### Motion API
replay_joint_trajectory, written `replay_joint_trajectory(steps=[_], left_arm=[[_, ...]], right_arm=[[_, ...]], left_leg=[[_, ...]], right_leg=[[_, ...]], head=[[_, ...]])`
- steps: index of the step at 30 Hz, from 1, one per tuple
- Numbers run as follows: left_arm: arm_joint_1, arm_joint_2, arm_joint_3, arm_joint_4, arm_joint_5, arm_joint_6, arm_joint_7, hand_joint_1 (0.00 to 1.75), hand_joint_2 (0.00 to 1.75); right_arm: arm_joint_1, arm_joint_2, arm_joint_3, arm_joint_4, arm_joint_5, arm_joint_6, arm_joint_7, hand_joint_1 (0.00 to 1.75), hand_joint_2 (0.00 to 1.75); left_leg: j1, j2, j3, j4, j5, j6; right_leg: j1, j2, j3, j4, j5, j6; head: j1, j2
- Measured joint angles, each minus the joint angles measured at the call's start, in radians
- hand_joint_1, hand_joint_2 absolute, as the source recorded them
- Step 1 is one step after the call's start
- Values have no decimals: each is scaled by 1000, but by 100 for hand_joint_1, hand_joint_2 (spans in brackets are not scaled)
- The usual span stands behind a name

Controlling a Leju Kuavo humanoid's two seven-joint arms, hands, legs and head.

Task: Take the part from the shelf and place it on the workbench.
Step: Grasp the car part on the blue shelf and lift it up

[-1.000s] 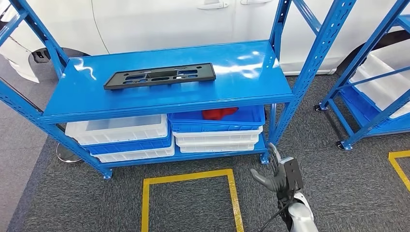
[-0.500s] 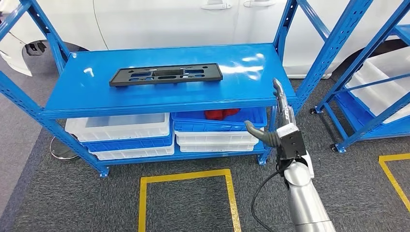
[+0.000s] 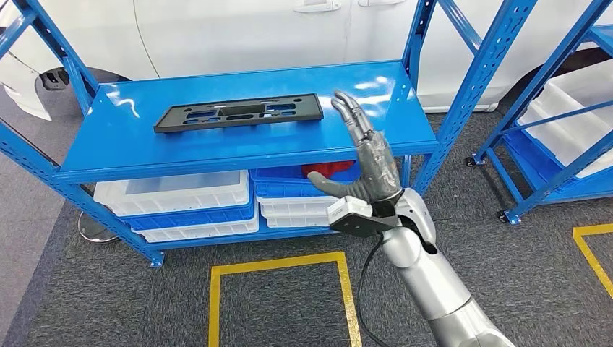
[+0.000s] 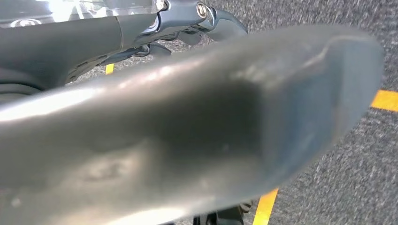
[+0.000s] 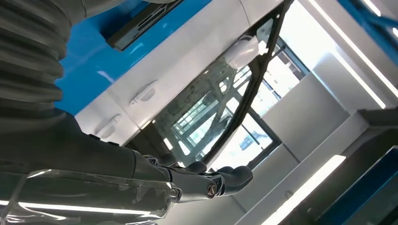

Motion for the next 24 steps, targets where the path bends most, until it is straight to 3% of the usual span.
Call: replay_joint_trajectory(steps=[2, 3, 5, 7, 8, 12, 14, 16, 17, 18, 19, 21, 22, 24], left_arm=[[0, 4, -3, 3, 3, 5, 1, 0, 0], [0, 6, -5, 4, 4, 7, 1, 0, 0], [-1, 12, -9, 6, 4, 9, 1, 0, 0], [-3, 17, -11, 6, 4, 9, 1, 0, 0], [-4, 19, -12, 6, 4, 9, 1, 0, 0], [-5, 23, -14, 7, 4, 9, 0, 0, 0], [-7, 24, -14, 8, 4, 9, -1, 0, 0], [-8, 27, -16, 10, 3, 7, -4, 0, 0], [-8, 28, -17, 11, 2, 6, -6, 0, 0], [-7, 29, -18, 12, 1, 5, -7, 0, 0], [-7, 29, -20, 13, 0, 4, -8, 0, 0], [-8, 29, -23, 13, -2, 3, -8, 0, 0], [-9, 29, -26, 14, -4, 1, -9, 0, 0], [-10, 30, -33, 14, -9, -2, -12, 0, 0]], right_arm=[[-9, 8, 46, 24, 43, -20, 17, 0, 175], [-13, 14, 68, 38, 63, -30, 25, 0, 175], [-23, 27, 110, 69, 103, -50, 44, 0, 175], [-32, 40, 140, 93, 135, -66, 61, 0, 175], [-36, 46, 150, 104, 146, -72, 66, 0, 175], [-59, 79, 197, 174, 181, -94, 86, 0, 175], [-70, 96, 220, 214, 197, -106, 94, 0, 175], [-76, 111, 238, 259, 210, -117, 105, 0, 175], [-77, 117, 244, 279, 215, -121, 110, 0, 175], [-78, 124, 249, 297, 221, -124, 115, 0, 175], [-80, 130, 252, 310, 225, -126, 121, 0, 175], [-89, 144, 255, 333, 231, -129, 131, 0, 175], [-96, 152, 256, 345, 233, -132, 136, 0, 175], [-111, 165, 253, 374, 236, -142, 140, 0, 175]], left_leg=[[6, 0, -52, 102, -29, -8], [9, 0, -55, 101, -15, -10], [15, 0, -4, -17, 59, -12], [15, -2, 54, -145, 109, -8], [13, -4, 65, -174, 116, -3], [10, -5, 67, -187, 119, 25], [10, -3, 67, -191, 122, 38], [6, -4, 66, -190, 120, 45], [3, -4, 67, -190, 119, 46], [0, -5, 68, -190, 118, 48], [-3, -5, 71, -190, 116, 49], [-9, -6, 78, -190, 112, 48], [-12, -6, 79, -189, 109, 46], [-11, -4, 78, -187, 105, 37]], right_leg=[[0, 0, 0, 0, -1, 0], [-1, 0, 1, 1, -2, 1], [-2, 3, 6, 1, -5, 5], [0, 4, 7, 3, -7, 15], [1, 4, 7, 3, -7, 21], [-1, 4, 0, 16, -17, 43], [-2, 3, -37, 100, -66, 46], [-1, 3, -106, 242, -126, 47], [-1, 3, -132, 292, -138, 46], [0, 3, -141, 303, -130, 43], [1, 3, -126, 269, -102, 38], [8, 1, -60, 127, -31, 20], [12, -1, -31, 64, -10, 12], [19, -3, -7, 9, -4, 5]], head=[[0, 0], [0, 0], [0, 0], [0, 0], [1, 0], [1, 0], [2, 0], [2, 0], [2, 0], [2, 0], [2, 0], [1, 0], [0, 0], [-1, 0]])
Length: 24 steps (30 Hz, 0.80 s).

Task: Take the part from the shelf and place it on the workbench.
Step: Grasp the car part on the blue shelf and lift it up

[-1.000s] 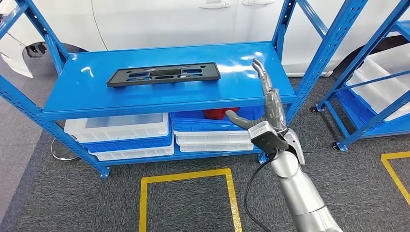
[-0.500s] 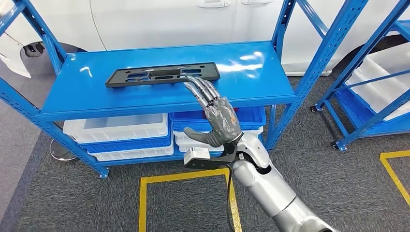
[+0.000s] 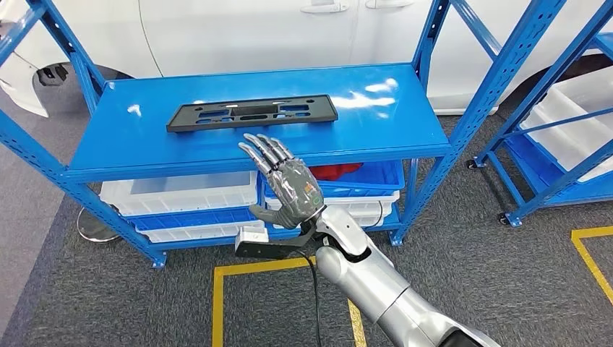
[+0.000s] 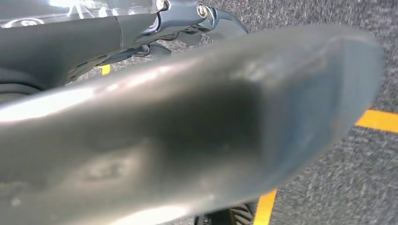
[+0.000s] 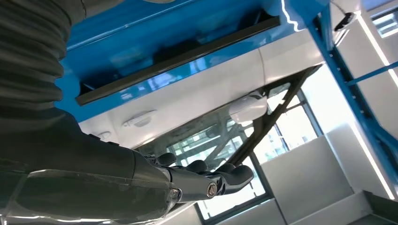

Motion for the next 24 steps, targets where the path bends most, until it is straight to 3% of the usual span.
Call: replay_joint_trajectory(steps=[3, 4, 5, 8, 9, 10, 12, 13, 15, 17, 19, 20, 23, 24], left_arm=[[-1, 4, -6, 1, -6, -4, -3, 0, 0], [-2, 5, -6, 1, -7, -5, -4, 0, 0], [-2, 8, -7, 1, -8, -5, -4, 0, 0], [-2, 14, -7, 4, -8, -5, -4, 0, 0], [-1, 15, -7, 5, -8, -5, -4, 0, 0], [0, 16, -7, 6, -8, -5, -4, 0, 0], [1, 19, -7, 7, -8, -5, -4, 0, 0], [2, 20, -7, 8, -7, -5, -4, 0, 0], [-1, 22, -7, 10, -8, -5, -4, 0, 0], [-4, 23, -7, 10, -8, -6, -6, 0, 0], [-4, 23, -7, 10, -8, -8, -9, 0, 0], [-4, 24, -7, 10, -8, -8, -11, 0, 0], [-6, 24, -8, 10, -8, -8, -12, 0, 0], [-5, 24, -9, 10, -8, -8, -12, 0, 0]], right_arm=[[-14, 14, -22, 42, 1, -20, -2, 0, 175], [-19, 19, -30, 54, 1, -27, -2, 0, 175], [-24, 24, -38, 66, -1, -35, -2, 0, 175], [-35, 34, -63, 103, -9, -58, 2, 0, 175], [-35, 36, -73, 115, -11, -65, 6, 0, 175], [-37, 38, -84, 127, -13, -73, 10, 0, 175], [-46, 43, -105, 148, -8, -85, 18, 0, 175], [-55, 46, -114, 160, 1, -91, 24, 0, 175], [-75, 51, -130, 187, 25, -99, 38, 0, 175], [-91, 58, -143, 221, 51, -99, 52, 0, 175], [-108, 66, -151, 262, 77, -97, 63, 0, 175], [-119, 70, -155, 285, 89, -97, 67, 0, 175], [-138, 77, -161, 355, 114, -98, 75, 0, 175], [-139, 78, -163, 377, 119, -99, 77, 0, 175]], left_leg=[[3, 3, 0, 6, -9, -16], [3, 3, -10, 30, -21, -23], [5, 2, -32, 76, -42, -29], [18, 2, -141, 268, -105, -49], [23, 2, -161, 291, -98, -54], [27, 2, -161, 274, -71, -58], [36, 3, -112, 146, 17, -65], [36, 4, -83, 83, 45, -66], [32, 4, -52, 18, 52, -52], [29, 2, -44, 10, 36, -29], [29, 1, -31, 5, 26, -13], [29, 1, -23, 3, 21, -6], [23, -2, -4, 2, 3, 8], [20, -5, 5, 2, -5, 10]], right_leg=[[-5, 2, 12, -19, 2, -4], [-9, 2, 20, -27, 3, -6], [-12, 2, 29, -33, 2, -8], [-13, 2, 45, -35, -12, -10], [-14, 3, 52, -35, -18, -8], [-16, 4, 61, -34, -25, -5], [-21, 7, 82, -32, -43, 5], [-21, 9, 90, -29, -52, 12], [-19, 10, 98, -28, -64, 25], [-19, 10, 98, -22, -65, 35], [-20, 9, 78, 25, -68, 43], [-20, 8, 48, 75, -77, 45], [-19, 8, -90, 264, -136, 47], [-19, 8, -123, 292, -141, 44]], head=[[-1, 0], [-2, 0], [-3, 0], [-5, 0], [-5, 0], [-5, 0], [-5, 0], [-6, 0], [-8, 0], [-8, 0], [-5, 0], [-4, 0], [-2, 0], [-2, 0]])
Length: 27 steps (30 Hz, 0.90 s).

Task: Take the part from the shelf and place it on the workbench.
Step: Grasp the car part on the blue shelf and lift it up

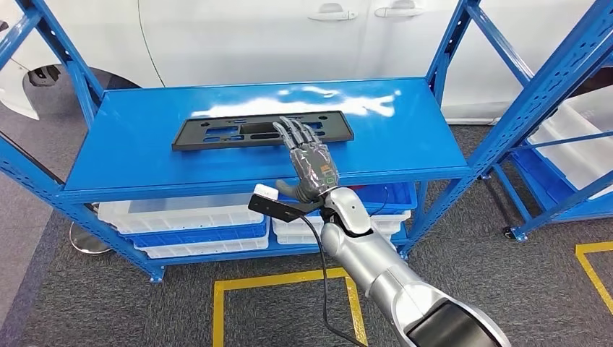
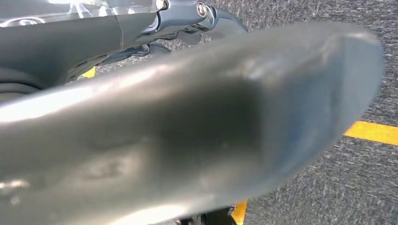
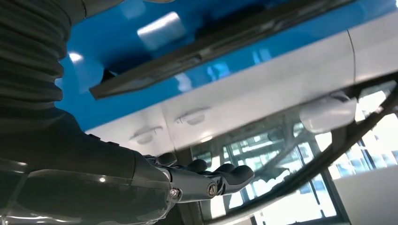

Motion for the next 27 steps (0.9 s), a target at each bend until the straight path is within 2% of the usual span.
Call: replay_joint_trajectory(steps=[1, 2, 4, 5, 6, 7, 9, 10, 11, 12, 14, 15, 16, 17, 19, 20, 21, 25, 26, 27], left_arm=[[1, 0, -1, 0, 0, 1, 1, 0, 0], [2, 0, -2, 0, 0, 2, 3, 0, 0], [2, -3, -4, 1, 0, 5, 8, 0, 0], [1, -4, -5, 2, 0, 6, 9, 0, 0], [0, -5, -6, 3, 0, 7, 10, 0, 0], [-1, -6, -7, 4, 0, 8, 11, 0, 0], [-1, -4, -9, 4, 0, 9, 10, 0, 0], [-1, -4, -10, 4, 0, 10, 10, 0, 0], [-2, -4, -12, 4, 0, 10, 9, 0, 0], [-3, -4, -13, 4, 0, 10, 8, 0, 0], [-4, -4, -14, 5, -1, 9, 6, 0, 0], [-3, -4, -15, 5, -2, 8, 4, 0, 0], [-1, -4, -17, 5, -4, 6, 3, 0, 0], [2, -4, -19, 5, -7, 5, 1, 0, 0], [6, -4, -21, 6, -13, 3, -1, 0, 0], [6, -4, -22, 7, -15, 2, -1, 0, 0], [5, -4, -23, 8, -17, 0, -1, 0, 0], [2, -5, -28, 8, -21, -5, -2, 0, 0], [1, -5, -29, 8, -21, -5, -2, 0, 0], [0, -5, -30, 8, -21, -6, -3, 0, 0]], right_arm=[[0, 2, -1, 19, 3, -1, 2, 0, 175], [-1, 4, -2, 35, 5, -3, 3, 0, 175], [-4, 9, -5, 63, 6, -8, 1, 0, 175], [-6, 11, -7, 75, 6, -10, -1, 0, 175], [-8, 13, -9, 85, 6, -11, -3, 0, 175], [-9, 15, -11, 93, 6, -11, -6, 0, 175], [-12, 22, -16, 102, 5, -11, -10, 0, 175], [-15, 26, -17, 104, 4, -11, -12, 0, 175], [-19, 30, -19, 107, 3, -10, -14, 0, 175], [-21, 33, -20, 110, 2, -9, -16, 0, 175], [-21, 35, -23, 116, 1, -6, -18, 0, 175], [-18, 35, -24, 119, 0, -5, -21, 0, 175], [-14, 36, -25, 122, 0, -2, -23, 0, 175], [-10, 37, -25, 124, 1, 1, -26, 0, 175], [-7, 39, -25, 126, 4, 3, -28, 0, 175], [-6, 41, -25, 126, 7, 3, -29, 0, 175], [-5, 43, -25, 126, 11, 3, -29, 0, 175], [2, 52, -24, 123, 24, 4, -31, 0, 175], [2, 54, -24, 121, 25, 4, -32, 0, 175], [3, 55, -24, 120, 27, 5, -32, 0, 175]], left_leg=[[-3, -2, 11, 0, -8, 1], [-7, -4, 25, 0, -18, 0], [-14, -4, 52, 0, -37, -1], [-17, -5, 60, 0, -46, -4], [-18, -5, 64, -2, -54, -8], [-19, -4, 67, -1, -58, -13], [-19, -3, 70, 8, -59, -22], [-18, -1, 65, 31, -59, -27], [-17, -1, 46, 70, -65, -33], [-14, -1, 16, 125, -78, -39], [-9, 0, -63, 244, -125, -52], [-5, 0, -94, 279, -146, -56], [-2, 1, -113, 284, -149, -59], [2, 1, -117, 255, -126, -62], [9, 2, -92, 122, -20, -66], [10, 3, -81, 63, 18, -64], [10, 3, -73, 25, 44, -58], [9, 2, -57, 6, 46, -24], [8, 2, -50, 5, 44, -18], [8, 2, -45, 3, 40, -12]], right_leg=[[2, 0, -16, -7, 14, -5], [5, 0, -15, -50, 49, -14], [19, 0, 15, -189, 155, -40], [26, 1, 28, -245, 189, -50], [31, 1, 36, -278, 212, -55], [33, 2, 39, -292, 215, -56], [28, 5, 53, -303, 213, -56], [25, 6, 63, -310, 210, -58], [22, 7, 75, -315, 205, -60], [20, 7, 85, -319, 200, -62], [17, 6, 100, -320, 187, -62], [16, 6, 108, -320, 179, -61], [14, 7, 119, -320, 170, -59], [12, 8, 132, -319, 160, -56], [8, 10, 154, -314, 140, -46], [9, 11, 160, -310, 131, -40], [9, 12, 163, -308, 123, -33], [9, 11, 164, -282, 105, -8], [8, 9, 150, -253, 94, -4], [7, 7, 120, -199, 74, 0]], head=[[0, 0], [0, 0], [0, 0], [-2, 0], [-4, 0], [-6, 0], [-8, 0], [-9, 0], [-9, 0], [-9, 0], [-9, 0], [-9, 0], [-9, 0], [-9, 0], [-9, 0], [-11, 0], [-11, 0], [-10, 0], [-9, 0], [-9, 0]])
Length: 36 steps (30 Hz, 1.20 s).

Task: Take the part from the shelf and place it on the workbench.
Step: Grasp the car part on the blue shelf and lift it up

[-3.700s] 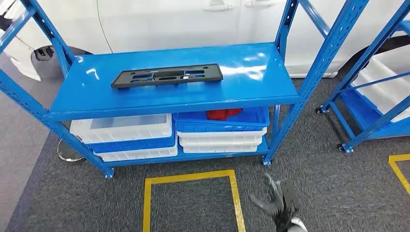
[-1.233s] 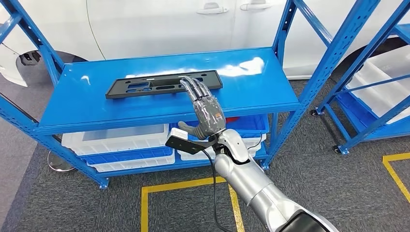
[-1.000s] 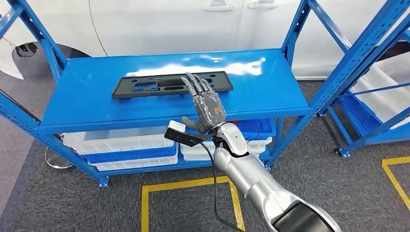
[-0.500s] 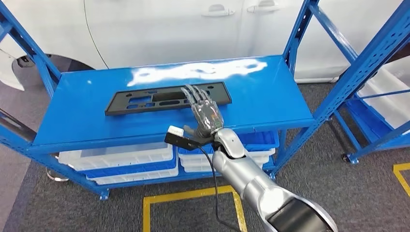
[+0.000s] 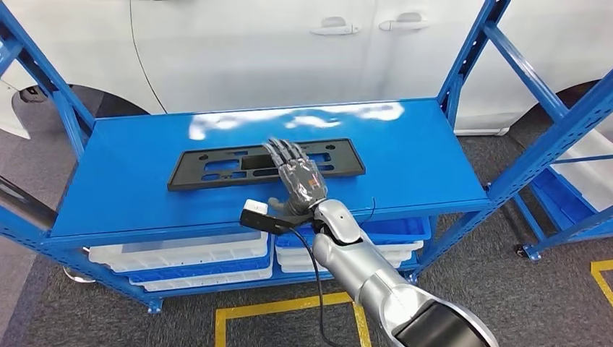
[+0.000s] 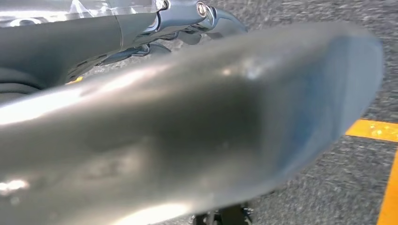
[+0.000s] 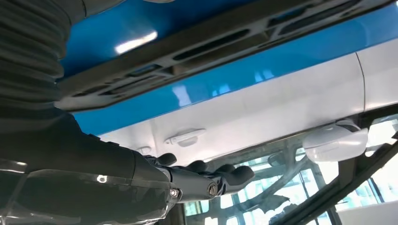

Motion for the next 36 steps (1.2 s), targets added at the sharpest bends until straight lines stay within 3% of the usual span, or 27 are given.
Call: replay_joint_trajectory(steps=[3, 4, 5, 7, 9, 11, 14, 15, 17, 19, 20, 23, 25, 27, 29, 31, 33, 34, 35, 36], left_arm=[[-2, 0, -1, 0, 0, 0, -2, 0, 0], [-1, 0, -1, 0, 0, 0, -2, 0, 0], [-1, 0, -2, 0, 0, 0, -2, 0, 0], [1, -2, -4, 0, 0, 0, -2, 0, 0], [0, -6, -7, 0, 0, 0, -2, 0, 0], [-2, -8, -9, 0, 0, 0, -2, 0, 0], [-3, -8, -11, 0, 0, 0, -5, 0, 0], [-4, -9, -11, 0, 0, 0, -7, 0, 0], [-5, -9, -12, 0, 0, 0, -12, 0, 0], [-4, -8, -13, 0, 0, 0, -15, 0, 0], [-3, -8, -13, 0, 0, -1, -16, 0, 0], [0, -7, -14, 0, 0, 0, -17, 0, 0], [-3, -7, -14, 1, 0, 0, -20, 0, 0], [-4, -8, -14, 1, 1, 2, -25, 0, 0], [-2, -9, -14, 1, 2, 3, -31, 0, 0], [-3, -9, -14, 1, 3, 5, -39, 0, 0], [-3, -9, -14, 1, 4, 6, -45, 0, 0], [-3, -9, -14, 1, 4, 7, -47, 0, 0], [-3, -9, -14, 1, 4, 7, -48, 0, 0], [-3, -9, -14, 1, 4, 7, -50, 0, 0]], right_arm=[[11, 2, 1, -2, 2, 2, -4, 0, 175], [16, 2, 1, -2, 3, 3, -6, 0, 175], [20, 2, 1, -2, 3, 3, -8, 0, 175], [23, 3, 2, -3, 4, 5, -13, 0, 175], [23, 5, 4, -5, 7, 8, -15, 0, 175], [24, 8, 7, -5, 12, 14, -16, 0, 175], [28, 19, 15, -5, 16, 21, -18, 0, 175], [28, 24, 19, -5, 18, 22, -19, 0, 175], [32, 32, 27, -5, 24, 23, -24, 0, 175], [43, 37, 36, -3, 29, 23, -30, 0, 175], [48, 37, 40, -3, 31, 23, -33, 0, 175], [55, 43, 58, -1, 37, 28, -49, 0, 175], [57, 49, 73, 0, 49, 39, -58, 0, 175], [63, 52, 92, 0, 62, 55, -65, 0, 175], [67, 54, 113, -2, 74, 71, -69, 0, 175], [66, 54, 135, -6, 85, 86, -68, 0, 175], [68, 52, 158, -9, 95, 93, -64, 0, 175], [69, 51, 169, -9, 100, 94, -59, 0, 175], [69, 50, 178, -9, 105, 93, -54, 0, 175], [69, 49, 188, -9, 111, 92, -46, 0, 175]], left_leg=[[-5, -1, 12, 0, -15, 9], [-7, -3, 18, 0, -21, 10], [-10, -3, 27, 0, -28, 10], [-16, -4, 49, -1, -44, 10], [-20, -4, 65, -5, -57, 5], [-20, -3, 74, -5, -59, -6], [-20, -1, 76, 29, -67, -21], [-19, -2, 58, 69, -81, -26], [-13, -1, -13, 190, -128, -39], [-7, -1, -77, 272, -160, -51], [-3, -1, -87, 264, -145, -55], [7, 0, -37, 80, -23, -66], [6, 0, -15, 6, 5, -53], [4, -1, -15, 6, 1, -31], [7, -1, -11, 5, 7, -19], [7, 0, -8, 3, 5, -10], [5, 0, -7, 3, 2, -4], [3, 0, -6, 3, 0, -2], [2, -1, -4, 3, -1, -2], [1, -1, -1, 3, -3, -2]], right_leg=[[-1, -3, -121, 182, -65, 4], [0, -3, -139, 194, -59, 1], [2, -3, -141, 171, -34, -4], [11, -4, -97, 34, 59, -26], [22, -6, -54, -79, 106, -46], [27, -5, -42, -106, 104, -53], [18, -5, -7, -126, 107, -60], [14, -5, 5, -131, 105, -63], [12, -6, 17, -134, 96, -66], [11, -5, 27, -133, 86, -65], [9, -4, 33, -132, 80, -63], [3, -1, 48, -119, 58, -48], [4, 0, 46, -110, 47, -35], [7, 1, 44, -108, 41, -25], [5, -1, 41, -93, 25, -15], [2, -3, -1, -5, -23, -7], [0, -4, -79, 139, -80, -3], [0, -4, -110, 188, -89, -2], [0, -4, -122, 199, -78, -4], [0, -4, -115, 169, -49, -9]], head=[[1, 0], [1, 0], [1, 0], [1, 0], [-1, 0], [-3, 0], [-4, 0], [-6, 0], [-9, 0], [-8, 0], [-9, 0], [-9, 0], [-11, 0], [-11, 0], [-9, 0], [-7, 0], [-6, 0], [-6, 0], [-6, 0], [-6, 0]])
